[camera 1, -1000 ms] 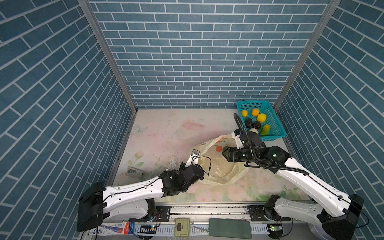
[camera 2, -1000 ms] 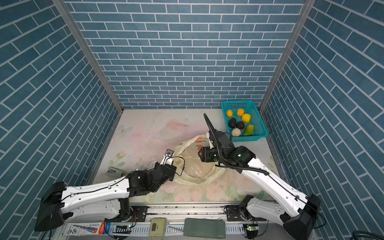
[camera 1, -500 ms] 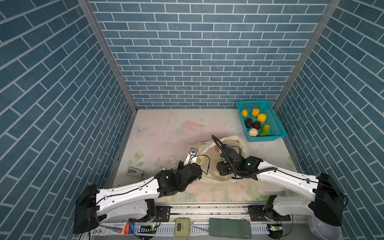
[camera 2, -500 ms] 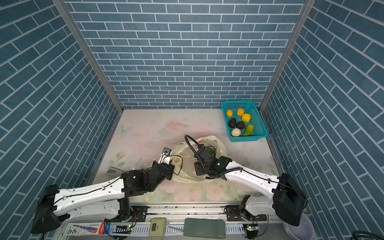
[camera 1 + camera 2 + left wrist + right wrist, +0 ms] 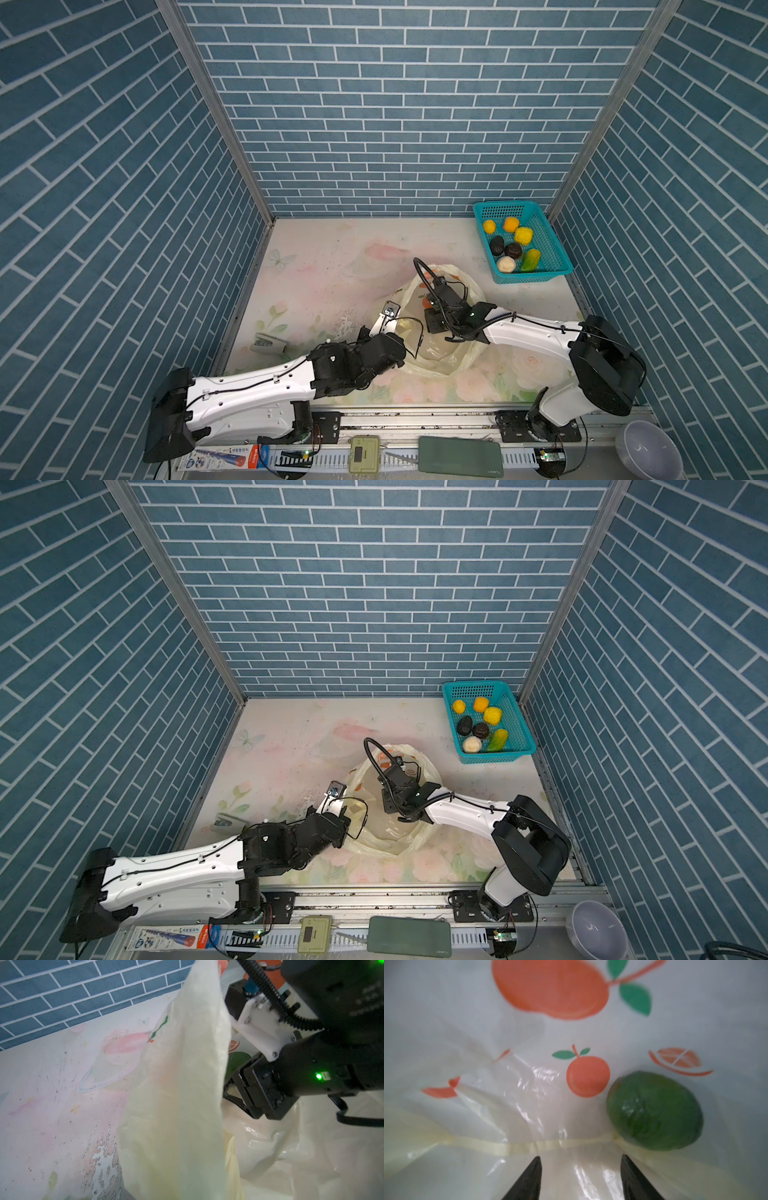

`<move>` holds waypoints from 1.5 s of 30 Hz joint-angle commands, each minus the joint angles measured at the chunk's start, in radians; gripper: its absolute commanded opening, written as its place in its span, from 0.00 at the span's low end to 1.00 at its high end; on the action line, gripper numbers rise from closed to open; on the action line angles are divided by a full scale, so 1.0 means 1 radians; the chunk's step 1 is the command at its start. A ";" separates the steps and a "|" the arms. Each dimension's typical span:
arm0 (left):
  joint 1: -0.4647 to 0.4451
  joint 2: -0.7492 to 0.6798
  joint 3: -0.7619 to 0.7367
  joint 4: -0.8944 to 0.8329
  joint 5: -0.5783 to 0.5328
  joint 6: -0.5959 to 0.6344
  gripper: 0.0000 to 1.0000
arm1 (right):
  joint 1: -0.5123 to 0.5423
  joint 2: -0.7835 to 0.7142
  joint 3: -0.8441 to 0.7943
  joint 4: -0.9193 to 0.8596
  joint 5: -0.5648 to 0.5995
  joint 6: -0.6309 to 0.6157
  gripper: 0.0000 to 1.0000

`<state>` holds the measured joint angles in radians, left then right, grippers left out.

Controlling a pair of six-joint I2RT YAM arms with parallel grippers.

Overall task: Untie the knot of the plastic bag and take out the fruit
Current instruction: 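Reach the right gripper back into the bag toward the green lime, then grasp the round green lime inside the bag with the right gripper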

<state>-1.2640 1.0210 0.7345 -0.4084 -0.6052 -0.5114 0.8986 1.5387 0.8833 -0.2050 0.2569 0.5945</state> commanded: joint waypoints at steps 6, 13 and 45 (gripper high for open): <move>-0.029 0.002 0.031 -0.065 -0.023 -0.015 0.00 | -0.062 0.002 0.061 -0.007 0.120 0.013 0.68; -0.055 0.048 0.059 -0.058 -0.017 0.020 0.00 | -0.097 0.062 0.075 0.032 0.113 0.111 0.73; -0.105 0.127 0.065 -0.011 -0.049 0.067 0.00 | -0.141 0.141 0.031 0.247 0.026 0.093 0.48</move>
<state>-1.3621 1.1378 0.8055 -0.4355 -0.6289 -0.4484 0.7441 1.7439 0.9237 0.0185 0.3252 0.6991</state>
